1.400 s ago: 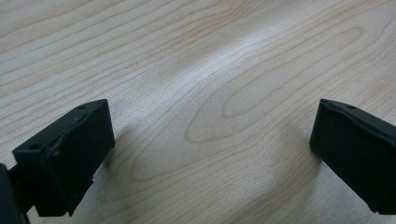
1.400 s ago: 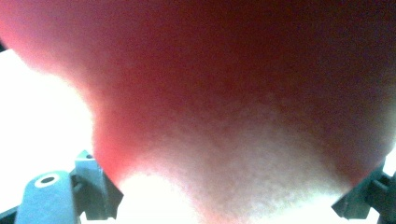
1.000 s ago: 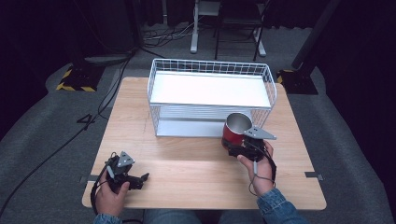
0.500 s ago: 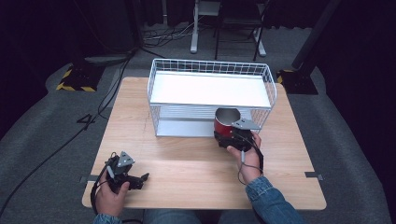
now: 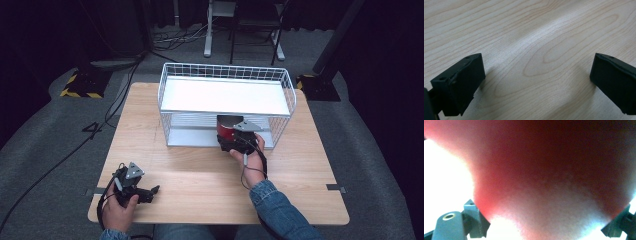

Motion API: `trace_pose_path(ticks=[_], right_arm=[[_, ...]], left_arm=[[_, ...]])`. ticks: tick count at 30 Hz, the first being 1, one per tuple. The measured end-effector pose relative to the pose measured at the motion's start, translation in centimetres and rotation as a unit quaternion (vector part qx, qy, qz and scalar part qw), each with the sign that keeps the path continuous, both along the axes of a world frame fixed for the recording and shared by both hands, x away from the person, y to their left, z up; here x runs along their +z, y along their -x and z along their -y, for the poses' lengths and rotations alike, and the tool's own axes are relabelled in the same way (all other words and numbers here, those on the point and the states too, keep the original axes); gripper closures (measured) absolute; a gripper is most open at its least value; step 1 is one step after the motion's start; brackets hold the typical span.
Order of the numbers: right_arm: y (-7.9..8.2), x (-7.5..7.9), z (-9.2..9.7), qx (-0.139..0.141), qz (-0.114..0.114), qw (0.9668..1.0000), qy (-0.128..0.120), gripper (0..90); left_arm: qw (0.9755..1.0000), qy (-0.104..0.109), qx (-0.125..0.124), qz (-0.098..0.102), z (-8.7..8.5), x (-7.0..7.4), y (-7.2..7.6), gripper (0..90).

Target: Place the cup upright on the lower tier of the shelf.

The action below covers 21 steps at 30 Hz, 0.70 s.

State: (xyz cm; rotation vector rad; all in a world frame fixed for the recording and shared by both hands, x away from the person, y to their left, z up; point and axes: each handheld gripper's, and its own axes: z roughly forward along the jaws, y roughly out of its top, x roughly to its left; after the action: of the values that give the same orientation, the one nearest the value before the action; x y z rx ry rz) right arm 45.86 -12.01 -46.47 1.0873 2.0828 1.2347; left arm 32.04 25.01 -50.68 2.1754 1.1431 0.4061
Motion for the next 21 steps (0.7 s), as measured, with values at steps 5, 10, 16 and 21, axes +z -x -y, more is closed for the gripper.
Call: trace_pose_path(ticks=[5,10,16,21], right_arm=[[-0.8,-0.4,-1.1,0.000,-0.004,1.0000,-0.003,16.6],[-1.7,-0.8,-1.7,-0.005,-0.004,0.9999,-0.010,16.6],[-2.8,-1.0,-2.5,-0.011,0.000,0.9999,-0.011,16.6],[-3.4,-1.1,-2.8,-0.015,0.004,0.9998,-0.016,16.6]], left_arm=[[1.0000,0.000,0.000,0.000,0.0,0.0,-0.1,0.1],[1.0000,0.001,0.000,0.001,0.0,0.0,-0.1,0.1],[1.0000,-0.002,0.001,0.001,0.0,0.0,-0.5,0.1],[1.0000,0.001,0.007,0.000,0.1,0.0,-0.5,0.1]])
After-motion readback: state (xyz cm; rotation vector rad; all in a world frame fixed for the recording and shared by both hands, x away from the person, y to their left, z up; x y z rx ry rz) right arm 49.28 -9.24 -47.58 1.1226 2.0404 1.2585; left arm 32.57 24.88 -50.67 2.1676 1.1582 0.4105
